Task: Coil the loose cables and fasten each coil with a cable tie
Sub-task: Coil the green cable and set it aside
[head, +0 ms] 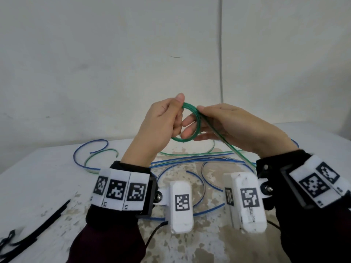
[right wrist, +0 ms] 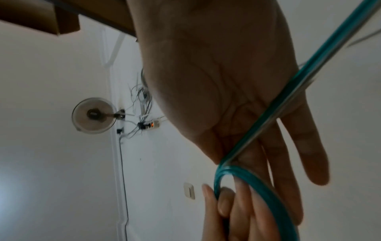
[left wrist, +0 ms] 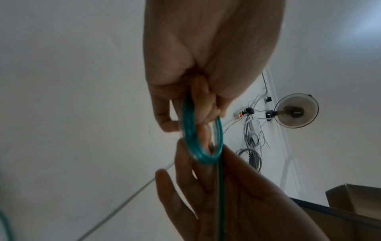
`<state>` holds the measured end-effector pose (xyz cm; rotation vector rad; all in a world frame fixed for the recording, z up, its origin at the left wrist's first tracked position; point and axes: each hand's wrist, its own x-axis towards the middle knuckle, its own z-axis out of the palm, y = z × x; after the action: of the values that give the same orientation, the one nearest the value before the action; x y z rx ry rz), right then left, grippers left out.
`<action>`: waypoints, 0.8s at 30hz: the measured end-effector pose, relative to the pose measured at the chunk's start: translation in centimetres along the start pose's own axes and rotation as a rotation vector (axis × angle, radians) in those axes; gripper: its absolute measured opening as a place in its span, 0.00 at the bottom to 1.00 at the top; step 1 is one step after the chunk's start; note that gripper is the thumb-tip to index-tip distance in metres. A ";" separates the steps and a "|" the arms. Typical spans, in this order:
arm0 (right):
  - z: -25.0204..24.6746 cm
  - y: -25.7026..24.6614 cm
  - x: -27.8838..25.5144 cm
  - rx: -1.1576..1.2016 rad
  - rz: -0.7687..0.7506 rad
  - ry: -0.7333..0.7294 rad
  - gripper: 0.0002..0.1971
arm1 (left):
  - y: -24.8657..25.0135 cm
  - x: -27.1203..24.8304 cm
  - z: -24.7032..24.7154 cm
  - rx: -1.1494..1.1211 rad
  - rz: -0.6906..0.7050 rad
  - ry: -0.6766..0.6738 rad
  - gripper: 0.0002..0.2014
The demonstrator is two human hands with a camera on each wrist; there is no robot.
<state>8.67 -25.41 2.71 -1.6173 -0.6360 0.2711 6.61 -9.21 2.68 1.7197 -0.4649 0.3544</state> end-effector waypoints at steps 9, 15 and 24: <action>0.4 -0.1 0.2 0.287 -0.083 0.031 0.18 | 0.1 -0.2 -0.9 -0.249 -0.113 -0.200 0.23; 0.3 0.4 0.6 -0.030 -0.114 0.121 0.19 | -0.3 0.1 -0.8 -0.213 -0.185 -0.299 0.20; 0.7 0.3 0.8 -0.040 -0.172 0.172 0.20 | -0.4 0.0 0.1 -0.134 -0.016 -0.171 0.16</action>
<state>9.00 -24.42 2.43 -1.5927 -0.6465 -0.0069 6.77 -9.26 2.33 1.6282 -0.5854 0.1610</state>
